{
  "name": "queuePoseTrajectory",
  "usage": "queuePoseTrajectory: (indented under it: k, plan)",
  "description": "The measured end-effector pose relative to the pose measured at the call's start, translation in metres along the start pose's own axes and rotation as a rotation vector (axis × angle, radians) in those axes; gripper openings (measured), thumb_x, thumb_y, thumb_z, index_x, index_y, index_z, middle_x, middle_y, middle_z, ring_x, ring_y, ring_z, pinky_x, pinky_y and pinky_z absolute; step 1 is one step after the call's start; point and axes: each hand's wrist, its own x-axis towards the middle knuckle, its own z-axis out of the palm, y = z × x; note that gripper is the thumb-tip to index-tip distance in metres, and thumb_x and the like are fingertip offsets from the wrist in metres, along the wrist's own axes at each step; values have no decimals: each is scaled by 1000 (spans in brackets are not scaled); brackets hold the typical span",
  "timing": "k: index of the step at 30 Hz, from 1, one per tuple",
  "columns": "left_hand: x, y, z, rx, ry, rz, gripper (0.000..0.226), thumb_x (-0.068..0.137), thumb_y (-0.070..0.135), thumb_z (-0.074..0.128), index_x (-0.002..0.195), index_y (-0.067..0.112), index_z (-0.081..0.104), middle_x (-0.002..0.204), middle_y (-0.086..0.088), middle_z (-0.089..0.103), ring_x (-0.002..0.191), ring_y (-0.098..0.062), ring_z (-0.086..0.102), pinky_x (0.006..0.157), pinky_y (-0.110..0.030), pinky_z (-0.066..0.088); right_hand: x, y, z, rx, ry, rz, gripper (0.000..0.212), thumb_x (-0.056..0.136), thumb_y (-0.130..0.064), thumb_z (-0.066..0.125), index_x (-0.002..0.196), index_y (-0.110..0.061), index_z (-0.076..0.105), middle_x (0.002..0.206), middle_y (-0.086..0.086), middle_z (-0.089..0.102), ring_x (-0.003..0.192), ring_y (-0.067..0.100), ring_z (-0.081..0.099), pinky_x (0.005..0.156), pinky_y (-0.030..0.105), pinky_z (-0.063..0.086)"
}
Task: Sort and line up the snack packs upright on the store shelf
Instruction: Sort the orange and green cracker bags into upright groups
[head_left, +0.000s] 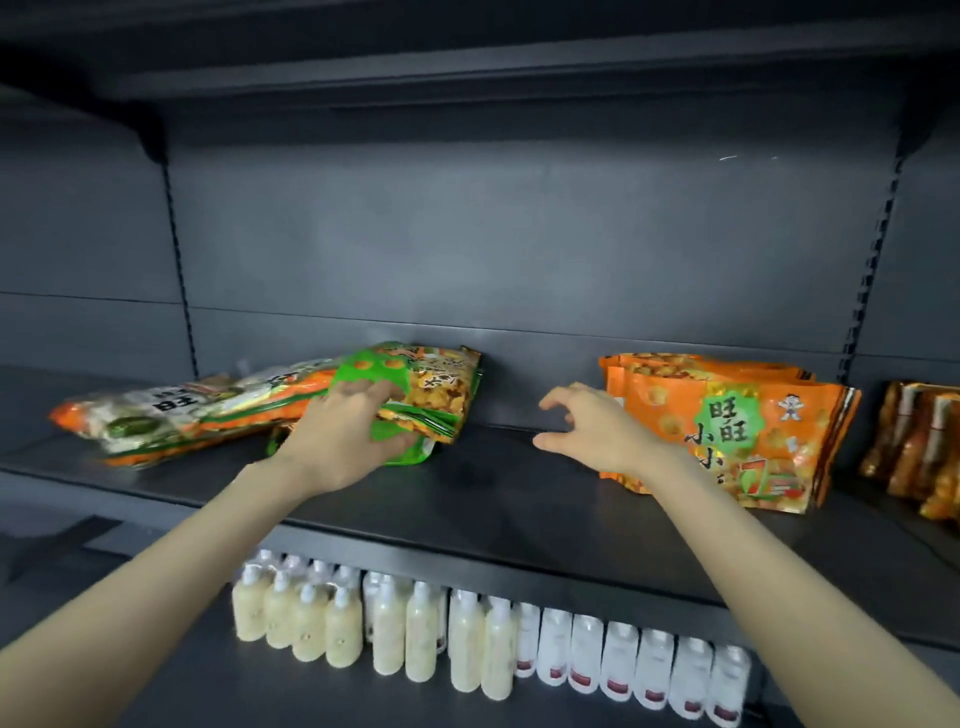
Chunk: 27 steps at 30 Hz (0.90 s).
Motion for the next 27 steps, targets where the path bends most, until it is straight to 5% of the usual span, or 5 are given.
queuePoseTrajectory:
  k: [9,17,24,27]
  plan:
    - [-19,-104,-16,-217,72,-101,44,84,37,66,119,12,58,122,-8,58,114,-28,54,92,-33,41,28,-77,59,130,-2,34,44,85,-40,65,122,-17,58,125,4,55,119,23,51,101,41,43]
    - [20,-135,-3,-420,88,-147,44,85,38,65,115,7,60,116,-9,64,109,-25,59,91,-33,46,67,-88,59,196,153,159,45,91,-49,51,116,-12,56,121,4,62,113,19,53,84,28,38]
    - [59,-143,20,-515,14,-113,50,86,49,57,124,17,56,119,1,63,111,-16,58,93,-27,44,111,-83,73,376,109,266,58,89,-53,53,130,-14,43,116,1,58,101,15,55,86,29,46]
    - [80,-147,30,-475,-58,-57,68,81,71,45,129,23,54,126,7,60,115,-14,55,100,-31,42,132,-76,77,474,46,329,68,85,-60,54,133,-16,38,119,-1,56,111,19,55,95,32,44]
